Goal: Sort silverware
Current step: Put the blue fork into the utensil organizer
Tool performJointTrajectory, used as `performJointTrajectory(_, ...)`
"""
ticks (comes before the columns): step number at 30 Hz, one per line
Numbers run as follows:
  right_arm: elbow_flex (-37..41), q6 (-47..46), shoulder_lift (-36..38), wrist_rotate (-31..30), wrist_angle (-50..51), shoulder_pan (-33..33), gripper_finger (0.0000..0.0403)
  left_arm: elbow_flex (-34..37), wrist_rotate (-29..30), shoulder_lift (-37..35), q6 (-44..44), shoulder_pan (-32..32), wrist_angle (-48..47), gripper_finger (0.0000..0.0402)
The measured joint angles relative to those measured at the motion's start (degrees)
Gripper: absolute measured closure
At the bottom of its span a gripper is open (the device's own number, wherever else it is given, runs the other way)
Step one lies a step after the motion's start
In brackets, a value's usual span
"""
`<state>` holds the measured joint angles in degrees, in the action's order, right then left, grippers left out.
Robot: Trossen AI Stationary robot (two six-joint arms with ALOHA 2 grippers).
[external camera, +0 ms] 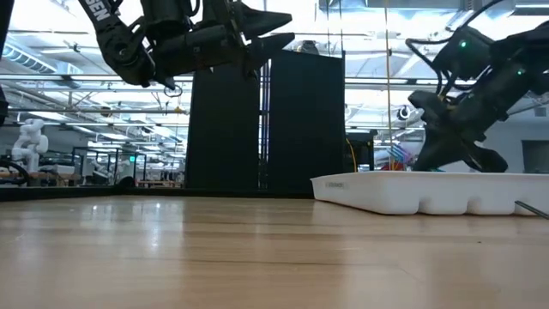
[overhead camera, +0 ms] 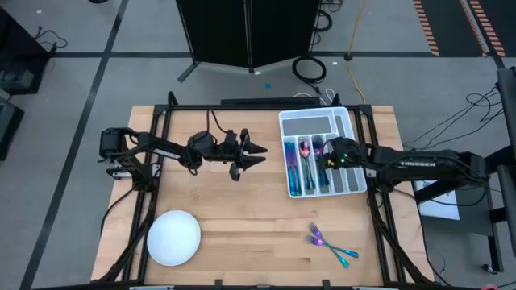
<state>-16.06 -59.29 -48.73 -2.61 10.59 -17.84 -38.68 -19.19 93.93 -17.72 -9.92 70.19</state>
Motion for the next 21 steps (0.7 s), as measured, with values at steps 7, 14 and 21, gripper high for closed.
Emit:
performJointTrajectory(7,0.1,1.5,-4.1,2.2,-0.1,-2.6,0.0403,0.0,0.1,0.0,0.0,-0.2,-0.2,0.0244)
performJointTrajectory(14,0.1,2.2,-9.3,3.2,-2.8,-3.6,0.0403,0.0,0.2,0.0,0.0,-0.2,-0.2,0.0244)
performJointTrajectory(21,0.0,2.2,-11.6,2.2,-3.1,-3.6,0.0394,0.0,0.2,0.0,0.0,-0.2,-0.2,0.0244)
